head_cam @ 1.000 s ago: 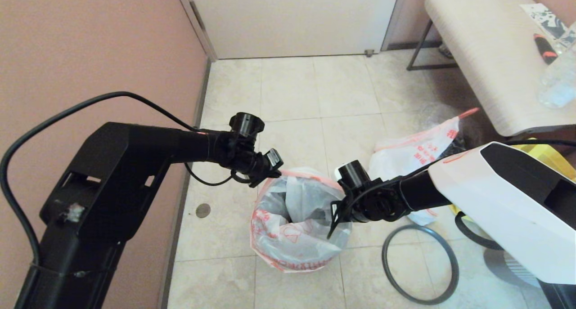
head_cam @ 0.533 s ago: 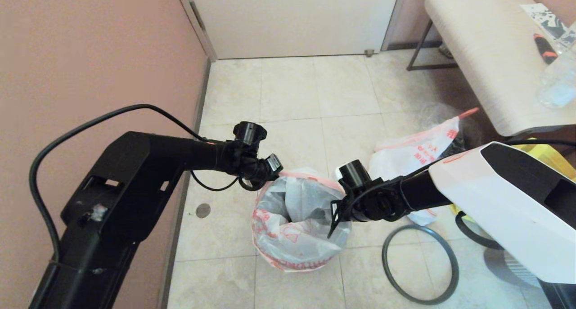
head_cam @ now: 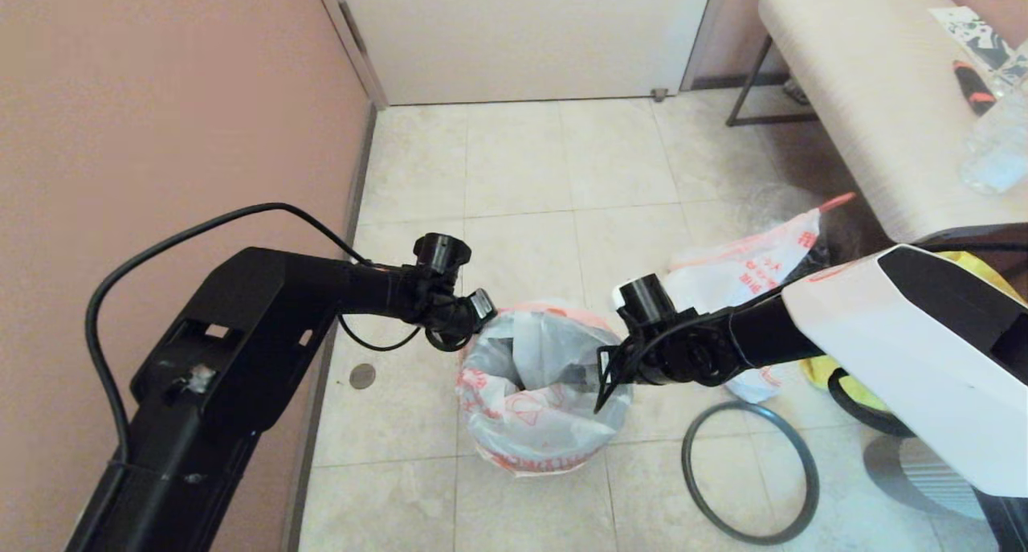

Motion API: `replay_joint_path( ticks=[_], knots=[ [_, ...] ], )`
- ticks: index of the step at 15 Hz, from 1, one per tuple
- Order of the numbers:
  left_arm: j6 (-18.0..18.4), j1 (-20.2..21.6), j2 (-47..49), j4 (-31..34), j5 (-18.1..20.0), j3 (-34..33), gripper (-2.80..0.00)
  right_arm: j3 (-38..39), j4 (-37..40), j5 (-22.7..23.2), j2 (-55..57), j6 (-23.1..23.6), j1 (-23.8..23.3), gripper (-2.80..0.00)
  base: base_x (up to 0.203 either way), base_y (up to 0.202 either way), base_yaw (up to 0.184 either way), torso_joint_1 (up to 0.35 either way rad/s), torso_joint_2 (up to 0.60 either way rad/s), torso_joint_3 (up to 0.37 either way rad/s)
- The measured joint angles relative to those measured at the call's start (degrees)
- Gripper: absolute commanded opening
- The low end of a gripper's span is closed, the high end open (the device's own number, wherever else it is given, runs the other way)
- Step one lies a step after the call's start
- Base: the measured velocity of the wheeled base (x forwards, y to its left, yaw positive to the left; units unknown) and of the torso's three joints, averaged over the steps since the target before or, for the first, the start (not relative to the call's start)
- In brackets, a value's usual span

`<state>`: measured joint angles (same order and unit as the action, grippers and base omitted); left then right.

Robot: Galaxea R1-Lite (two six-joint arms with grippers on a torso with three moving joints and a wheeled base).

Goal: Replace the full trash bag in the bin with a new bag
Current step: Put the new garbage bag on the trash can

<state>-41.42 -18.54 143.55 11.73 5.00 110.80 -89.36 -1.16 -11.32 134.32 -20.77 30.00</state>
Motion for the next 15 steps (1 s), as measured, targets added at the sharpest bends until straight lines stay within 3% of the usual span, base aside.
replay_joint_path(
  ticks=[4, 8, 9, 10, 15],
  knots=[
    [1.4, -1.8, -5.5, 9.0, 4.3, 0.1, -2.80, 0.0, -2.1, 2.9, 0.0, -0.2, -1.2, -2.80, 0.000, 0.000, 0.000, 0.000, 0.00, 0.000],
    [8.5, -4.5, -10.6, 20.0, 5.9, 0.6, -2.80, 0.2, -6.0, 5.5, -0.3, 0.8, -1.8, -2.80, 0.000, 0.000, 0.000, 0.000, 0.00, 0.000],
    [8.9, -4.8, -11.3, 20.8, 5.8, 0.6, -2.80, 0.3, -6.9, 5.6, -0.1, 1.1, -1.9, -1.29, 0.000, 0.000, 0.000, 0.000, 0.00, 0.000],
    [9.1, -5.3, -11.7, 20.9, 5.9, 0.7, -2.80, 0.3, -7.7, 5.9, 0.2, 1.3, -1.9, 0.00, 0.000, 0.000, 0.000, 0.000, 0.00, 0.000],
    [9.1, -5.4, -13.5, 20.9, 5.9, 0.7, -2.80, 1.1, -10.9, 6.6, 0.0, 2.0, -2.0, 0.00, 0.000, 0.000, 0.000, 0.000, 0.00, 0.000]
  ],
)
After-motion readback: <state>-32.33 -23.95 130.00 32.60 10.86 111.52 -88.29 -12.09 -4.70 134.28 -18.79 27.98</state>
